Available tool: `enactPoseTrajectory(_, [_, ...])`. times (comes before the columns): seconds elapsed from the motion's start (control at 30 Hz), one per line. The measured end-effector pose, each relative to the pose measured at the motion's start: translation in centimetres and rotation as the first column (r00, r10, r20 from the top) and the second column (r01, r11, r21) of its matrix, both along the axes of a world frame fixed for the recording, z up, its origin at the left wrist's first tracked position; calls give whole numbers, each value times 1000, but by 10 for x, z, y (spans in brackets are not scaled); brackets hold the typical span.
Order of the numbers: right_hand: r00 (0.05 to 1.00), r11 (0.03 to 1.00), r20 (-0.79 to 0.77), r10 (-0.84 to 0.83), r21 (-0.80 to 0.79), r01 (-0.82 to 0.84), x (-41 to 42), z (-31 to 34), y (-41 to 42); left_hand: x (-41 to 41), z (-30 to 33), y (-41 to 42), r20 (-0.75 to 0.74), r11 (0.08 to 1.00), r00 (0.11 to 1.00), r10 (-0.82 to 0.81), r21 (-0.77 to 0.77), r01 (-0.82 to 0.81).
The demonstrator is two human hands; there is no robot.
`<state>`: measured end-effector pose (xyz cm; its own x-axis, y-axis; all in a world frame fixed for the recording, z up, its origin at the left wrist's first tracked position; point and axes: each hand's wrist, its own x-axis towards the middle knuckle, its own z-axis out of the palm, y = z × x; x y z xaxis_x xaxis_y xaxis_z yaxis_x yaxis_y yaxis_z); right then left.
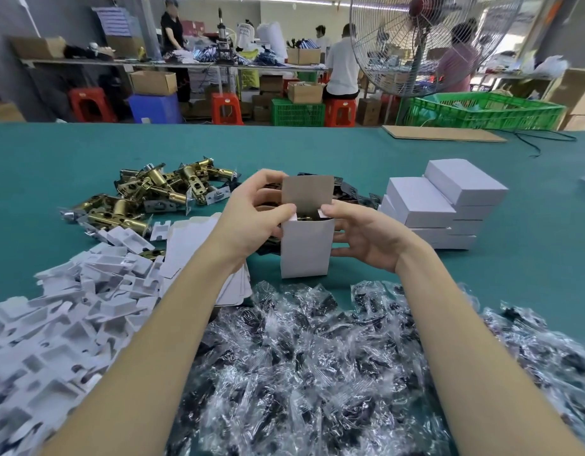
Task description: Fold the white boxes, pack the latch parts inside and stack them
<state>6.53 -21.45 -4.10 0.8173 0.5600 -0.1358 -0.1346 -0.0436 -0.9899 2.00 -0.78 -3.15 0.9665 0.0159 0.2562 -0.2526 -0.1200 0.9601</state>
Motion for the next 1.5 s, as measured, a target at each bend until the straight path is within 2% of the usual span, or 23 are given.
enactPoseTrajectory(0.17, [998,989,20,-57,139,53,-1,-3,5,-3,-2,-1,102,998,994,-23,62,16])
enactPoseTrajectory(0.27, [998,982,25,-55,181,50,-2,-4,4,-2,-1,4,87,988,992,-96,129,84])
enactPoseTrajectory(0.33, [998,980,46,-53,196,43,-1,-4,3,-3,2,6,55,986,989,-140,100,134])
enactPoseTrajectory(0.47, [991,969,111,-71,243,43,-3,-4,3,1,1,8,63,986,992,-109,134,100])
enactPoseTrajectory(0.63, [984,975,165,-62,219,25,-2,-5,3,1,-3,14,38,987,989,-140,84,137])
enactPoseTrajectory(0.73, [983,975,183,-36,221,-5,-2,-4,1,1,-6,12,72,990,991,-112,89,106])
enactPoseTrajectory(0.87, [945,983,307,-111,174,59,-3,-6,0,2,-9,7,118,990,990,-70,133,54])
enactPoseTrajectory(1.1, [950,982,282,-134,164,89,-1,-6,2,4,-8,6,130,988,991,-27,155,7])
enactPoseTrajectory(1.3, [968,974,237,-82,227,27,0,-10,-1,-1,-18,9,268,978,961,-73,206,16])
enactPoseTrajectory(1.5, [974,966,215,-74,257,17,0,-11,1,-3,-20,12,277,971,956,-99,237,32])
